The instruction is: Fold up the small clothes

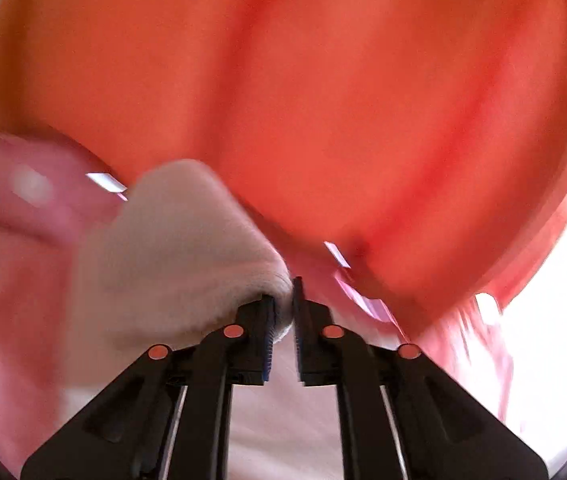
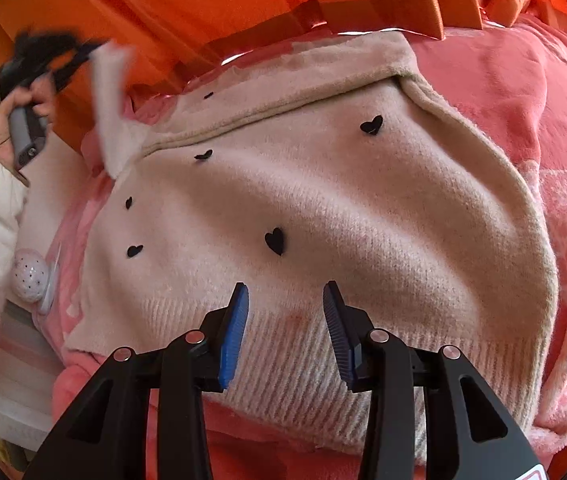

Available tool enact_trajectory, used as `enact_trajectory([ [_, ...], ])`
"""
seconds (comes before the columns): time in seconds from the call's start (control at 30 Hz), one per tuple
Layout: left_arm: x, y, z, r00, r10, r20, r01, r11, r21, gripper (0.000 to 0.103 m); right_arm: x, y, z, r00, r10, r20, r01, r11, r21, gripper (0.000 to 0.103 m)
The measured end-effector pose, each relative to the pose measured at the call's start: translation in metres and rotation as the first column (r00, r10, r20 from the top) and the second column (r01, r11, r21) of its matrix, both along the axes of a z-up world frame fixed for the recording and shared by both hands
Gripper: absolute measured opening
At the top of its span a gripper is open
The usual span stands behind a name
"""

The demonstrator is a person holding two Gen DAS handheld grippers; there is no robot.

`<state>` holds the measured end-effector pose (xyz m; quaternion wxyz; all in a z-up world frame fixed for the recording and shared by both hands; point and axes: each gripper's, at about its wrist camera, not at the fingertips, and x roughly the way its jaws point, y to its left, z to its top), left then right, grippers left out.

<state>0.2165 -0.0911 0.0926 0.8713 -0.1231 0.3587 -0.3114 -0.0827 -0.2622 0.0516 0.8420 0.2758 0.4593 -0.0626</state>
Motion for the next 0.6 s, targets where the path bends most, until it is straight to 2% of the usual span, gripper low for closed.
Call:
enact_trajectory([
  [0.03, -0.014, -0.023, -0.021, 0.999, -0.038, -0.039, 0.038, 0.999, 0.017, 0.015, 0.000, -0.001, 0.001, 1.000, -0.003, 0.004, 0.003, 1.000, 0.002, 0.044],
  [0.07, -0.023, -0.036, -0.040, 0.996, -0.056, -0.074, 0.058, 0.998, 0.027, 0.028, -0.001, -0.002, 0.001, 1.000, -0.006, 0.009, 0.006, 1.000, 0.006, 0.045],
  [0.1, -0.036, -0.047, -0.068, 0.990, -0.051, -0.131, 0.058, 0.997, 0.048, 0.035, -0.002, -0.003, 0.001, 1.000, -0.007, 0.015, 0.007, 1.000, 0.012, 0.046],
  [0.13, -0.046, -0.049, -0.097, 0.980, -0.026, -0.197, 0.038, 0.998, 0.057, 0.040, -0.002, -0.004, 0.002, 1.000, -0.010, 0.019, 0.010, 1.000, 0.020, 0.047],
  [0.2, -0.065, -0.027, -0.131, 0.956, 0.029, -0.291, -0.019, 0.999, 0.037, 0.040, -0.004, -0.012, 0.004, 0.999, -0.031, 0.032, 0.030, 0.999, 0.044, 0.048],
  [0.27, -0.059, 0.005, -0.141, 0.942, 0.088, -0.324, -0.087, 0.996, 0.018, 0.040, 0.000, -0.022, 0.010, 0.998, -0.052, 0.047, 0.049, 0.997, 0.056, 0.050],
  [0.33, -0.051, 0.038, -0.133, 0.944, 0.152, -0.291, -0.155, 0.988, 0.014, 0.040, 0.020, -0.028, 0.022, 0.998, -0.025, 0.061, 0.026, 1.000, -0.017, 0.051],
  [0.4, -0.040, 0.078, -0.120, 0.932, 0.258, -0.255, -0.258, 0.966, 0.032, 0.049, 0.052, -0.032, 0.036, 0.996, 0.001, 0.091, 0.008, 0.995, -0.096, 0.054],
  [0.43, -0.036, 0.089, -0.116, 0.924, 0.291, -0.249, -0.293, 0.956, 0.030, 0.058, 0.077, -0.032, 0.043, 0.995, 0.017, 0.096, -0.003, 0.990, -0.143, 0.059],
  [0.5, -0.013, 0.116, -0.115, 0.891, 0.364, -0.272, -0.365, 0.930, 0.048, 0.060, 0.120, -0.023, 0.051, 0.993, 0.069, 0.100, -0.045, 0.972, -0.229, 0.060],
  [0.53, -0.001, 0.127, -0.116, 0.876, 0.381, -0.297, -0.386, 0.922, 0.043, 0.060, 0.152, -0.012, 0.054, 0.988, 0.118, 0.095, -0.085, 0.951, -0.297, 0.060],
  [0.6, 0.018, 0.142, -0.126, 0.845, 0.403, -0.352, -0.423, 0.906, 0.023, 0.060, 0.195, 0.006, 0.050, 0.979, 0.190, 0.069, -0.155, 0.924, -0.350, 0.060],
])
